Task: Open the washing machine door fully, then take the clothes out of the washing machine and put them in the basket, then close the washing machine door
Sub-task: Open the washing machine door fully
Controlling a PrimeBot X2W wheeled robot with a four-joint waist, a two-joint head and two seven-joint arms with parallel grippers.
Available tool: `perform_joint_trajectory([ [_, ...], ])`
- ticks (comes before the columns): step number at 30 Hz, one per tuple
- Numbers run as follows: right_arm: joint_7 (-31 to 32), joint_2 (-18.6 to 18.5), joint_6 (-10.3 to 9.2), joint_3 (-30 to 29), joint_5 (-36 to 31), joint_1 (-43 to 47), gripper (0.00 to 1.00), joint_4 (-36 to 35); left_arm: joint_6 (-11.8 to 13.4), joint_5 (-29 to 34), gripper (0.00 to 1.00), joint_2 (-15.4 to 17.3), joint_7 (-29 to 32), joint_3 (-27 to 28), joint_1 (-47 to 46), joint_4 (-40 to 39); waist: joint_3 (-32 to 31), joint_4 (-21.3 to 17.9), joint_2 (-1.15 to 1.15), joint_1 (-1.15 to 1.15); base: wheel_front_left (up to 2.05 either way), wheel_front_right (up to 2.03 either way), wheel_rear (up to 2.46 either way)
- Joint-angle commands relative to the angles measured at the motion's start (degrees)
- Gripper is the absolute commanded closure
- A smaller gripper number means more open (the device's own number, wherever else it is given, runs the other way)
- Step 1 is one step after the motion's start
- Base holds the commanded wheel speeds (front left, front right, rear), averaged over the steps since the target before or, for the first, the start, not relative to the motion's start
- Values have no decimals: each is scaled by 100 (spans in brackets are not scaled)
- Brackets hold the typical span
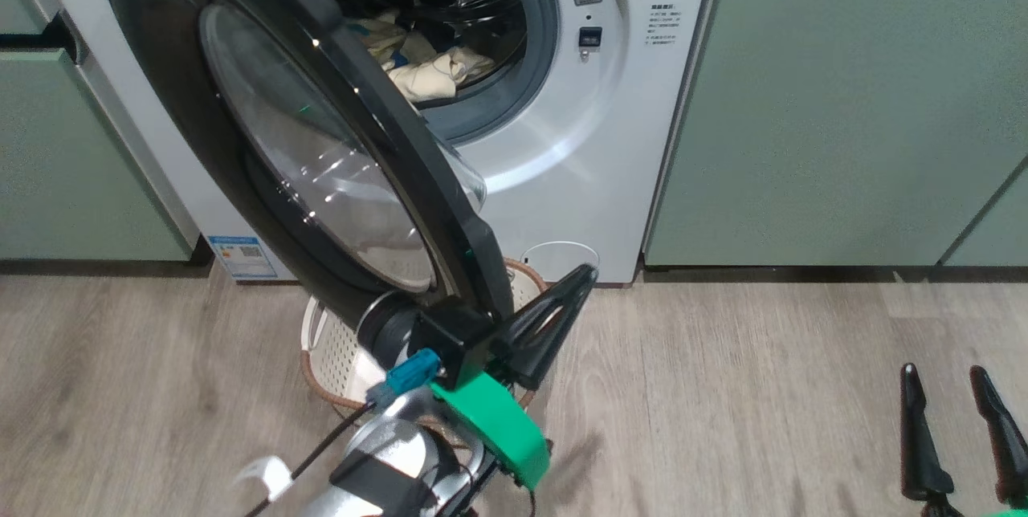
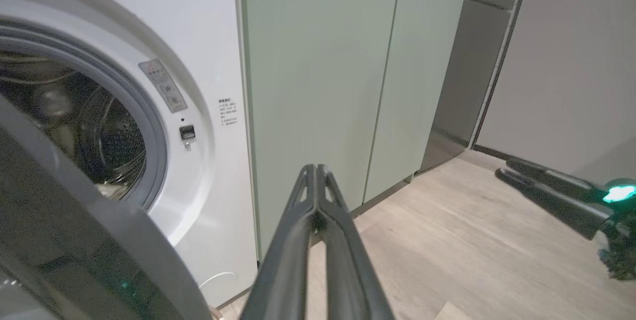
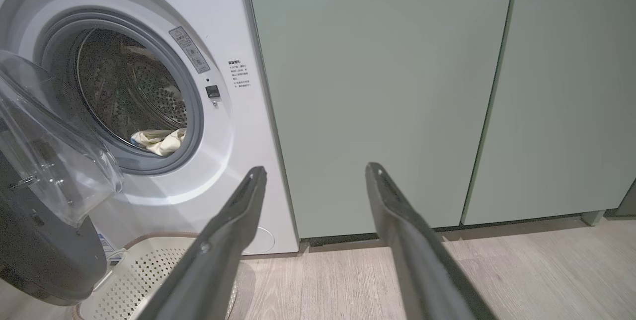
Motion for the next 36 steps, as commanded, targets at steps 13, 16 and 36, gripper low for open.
perform_joint_trajectory([
  [13,-55,-49,20,107,-36,-134,0,-209,612,-80,100,-10,-126,296,-635,945,16,-33,0,0,0,0,0],
  [16,-55,-36,20,90,-36,-134,0,-201,706,-15,100,-8,-243,308,-699,1067,18,-26,0,0,0,0,0],
  [36,-55,32,20,19,-16,-166,0,-232,893,-45,100,62,-392,276,-683,1291,129,91,0,0,0,0,0],
])
